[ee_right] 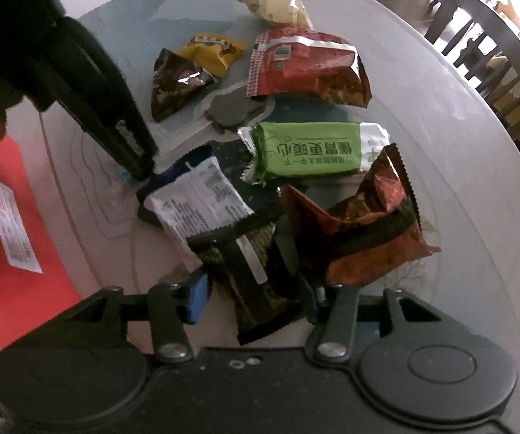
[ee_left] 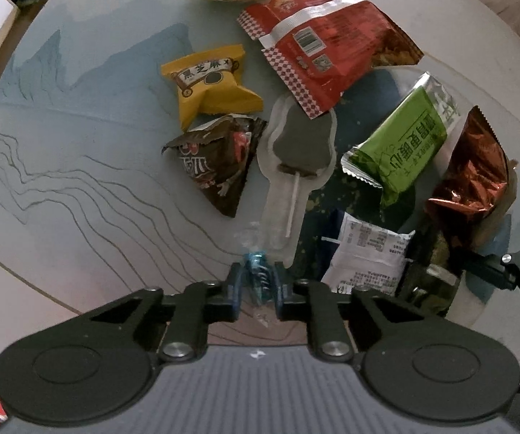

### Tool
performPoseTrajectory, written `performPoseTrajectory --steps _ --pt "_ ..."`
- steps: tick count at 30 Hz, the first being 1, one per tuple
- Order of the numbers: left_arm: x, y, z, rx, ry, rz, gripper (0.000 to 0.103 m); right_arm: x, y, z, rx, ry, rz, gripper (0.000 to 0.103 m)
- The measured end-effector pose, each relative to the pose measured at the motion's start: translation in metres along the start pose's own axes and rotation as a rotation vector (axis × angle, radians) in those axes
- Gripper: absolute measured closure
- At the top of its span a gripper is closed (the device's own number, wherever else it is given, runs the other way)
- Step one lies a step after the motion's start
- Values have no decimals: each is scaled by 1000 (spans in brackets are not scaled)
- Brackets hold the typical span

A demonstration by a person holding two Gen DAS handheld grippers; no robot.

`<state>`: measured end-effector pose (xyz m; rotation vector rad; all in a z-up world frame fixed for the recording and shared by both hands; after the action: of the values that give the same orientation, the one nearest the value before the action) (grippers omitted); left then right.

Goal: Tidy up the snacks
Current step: 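Grasp small blue bottle with left tool while right tool grasps dark wrapped snack, then carry both items into the box and open both tools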

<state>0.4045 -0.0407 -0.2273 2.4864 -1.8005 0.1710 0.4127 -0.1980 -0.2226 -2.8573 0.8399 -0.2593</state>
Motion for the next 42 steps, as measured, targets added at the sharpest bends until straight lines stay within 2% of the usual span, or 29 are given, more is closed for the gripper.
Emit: performPoseTrajectory --steps 3,8,16,22,30,38,42 --pt "1 0 -1 8 4 8 90 -1 2 2 3 27 12 64" --pt "-8 4 -3 16 37 -11 91 4 7 -3 21 11 78 72" --pt "-24 11 -23 49 82 -16 91 7 17 -25 35 -20 184 73" --pt "-31 21 -55 105 104 6 91 5 24 -58 83 -24 244 73" --pt "-36 45 -106 205 118 63 91 -8 32 -99 127 18 311 73" --pt "-55 76 -162 294 161 113 91 -33 40 -147 177 30 401 73" --pt "-63 98 -185 313 149 160 91 -54 46 -167 187 23 434 73"
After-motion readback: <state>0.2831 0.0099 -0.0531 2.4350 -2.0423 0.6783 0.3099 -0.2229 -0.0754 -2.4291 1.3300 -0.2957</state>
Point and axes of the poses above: each gripper's, at about its wrist camera, not at the fingertips, and z roughly the way its jaws point, x to its right, y to its underside, the point moved 1 cm from there along z, roughly the way its jaws point, and after that the axes turned 5 degrees about y, right-handed, at the moved point
